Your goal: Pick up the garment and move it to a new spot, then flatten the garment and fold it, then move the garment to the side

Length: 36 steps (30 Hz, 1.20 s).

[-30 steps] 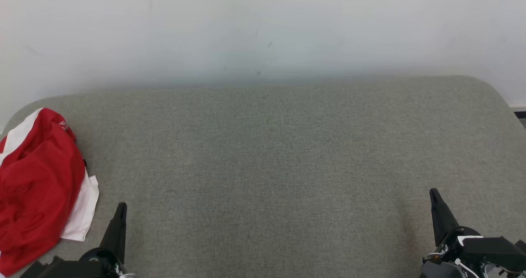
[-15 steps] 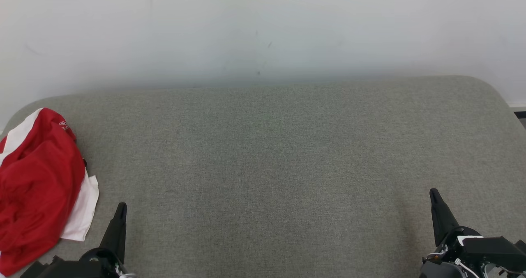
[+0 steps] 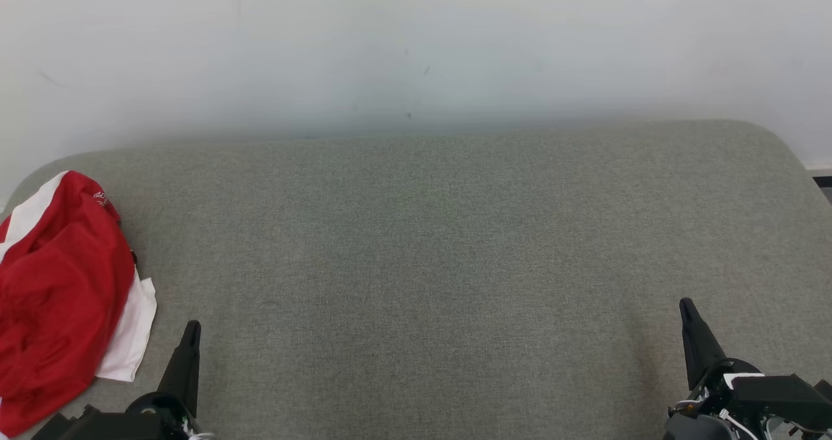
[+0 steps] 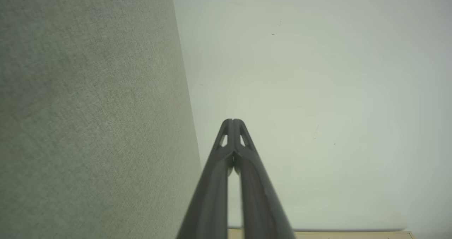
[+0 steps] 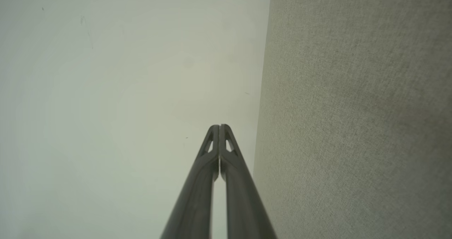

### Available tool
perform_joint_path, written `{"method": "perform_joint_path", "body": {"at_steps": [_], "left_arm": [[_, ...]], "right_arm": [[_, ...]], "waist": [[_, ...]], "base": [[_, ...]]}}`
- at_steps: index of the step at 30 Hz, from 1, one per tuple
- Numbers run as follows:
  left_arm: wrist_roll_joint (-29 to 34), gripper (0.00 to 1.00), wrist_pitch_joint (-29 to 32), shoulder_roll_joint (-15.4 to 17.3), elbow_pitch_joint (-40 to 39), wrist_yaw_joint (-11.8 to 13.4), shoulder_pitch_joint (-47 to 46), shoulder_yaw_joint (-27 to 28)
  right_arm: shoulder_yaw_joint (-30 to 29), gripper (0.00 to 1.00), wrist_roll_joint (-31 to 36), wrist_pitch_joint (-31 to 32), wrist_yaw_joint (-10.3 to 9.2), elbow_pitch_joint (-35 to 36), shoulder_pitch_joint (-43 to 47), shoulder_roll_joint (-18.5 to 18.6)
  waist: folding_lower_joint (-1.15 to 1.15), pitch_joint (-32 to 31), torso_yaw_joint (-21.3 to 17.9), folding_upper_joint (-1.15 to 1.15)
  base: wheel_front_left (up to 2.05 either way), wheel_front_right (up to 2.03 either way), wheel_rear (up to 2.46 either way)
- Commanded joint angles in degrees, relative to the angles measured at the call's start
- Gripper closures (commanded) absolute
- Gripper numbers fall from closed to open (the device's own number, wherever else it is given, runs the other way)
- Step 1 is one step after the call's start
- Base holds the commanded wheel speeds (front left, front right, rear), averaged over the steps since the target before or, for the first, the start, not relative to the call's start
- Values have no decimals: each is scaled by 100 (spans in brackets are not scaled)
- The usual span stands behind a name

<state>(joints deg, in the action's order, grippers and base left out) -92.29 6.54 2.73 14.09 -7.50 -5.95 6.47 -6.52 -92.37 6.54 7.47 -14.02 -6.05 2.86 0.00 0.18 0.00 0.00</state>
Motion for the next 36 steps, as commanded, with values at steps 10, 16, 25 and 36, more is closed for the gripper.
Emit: {"method": "perform_joint_path", "body": {"at_steps": [10, 16, 25, 36], "left_arm": [[2, 0, -6, -13, 51, 0, 34, -10], [62, 0, -139, -26, 147, 0, 137, -93], [354, 0, -366, -21, 166, 12, 175, -152], [1222, 0, -642, -13, 66, 133, 231, -230]], "right_arm": [[7, 0, 1, -5, -1, -48, 32, -5], [115, 0, 63, -136, -5, -128, 115, -13], [240, 0, 644, -365, -4, -119, 121, -8], [352, 0, 2024, -642, -2, -189, 117, -7]], "waist": [[0, 0, 0, 0], [0, -24, -7, 0], [0, -63, -14, 0], [0, -111, -19, 0]], "base": [[0, 0, 0], [0, 0, 0], [0, 0, 0], [0, 0, 0]]}}
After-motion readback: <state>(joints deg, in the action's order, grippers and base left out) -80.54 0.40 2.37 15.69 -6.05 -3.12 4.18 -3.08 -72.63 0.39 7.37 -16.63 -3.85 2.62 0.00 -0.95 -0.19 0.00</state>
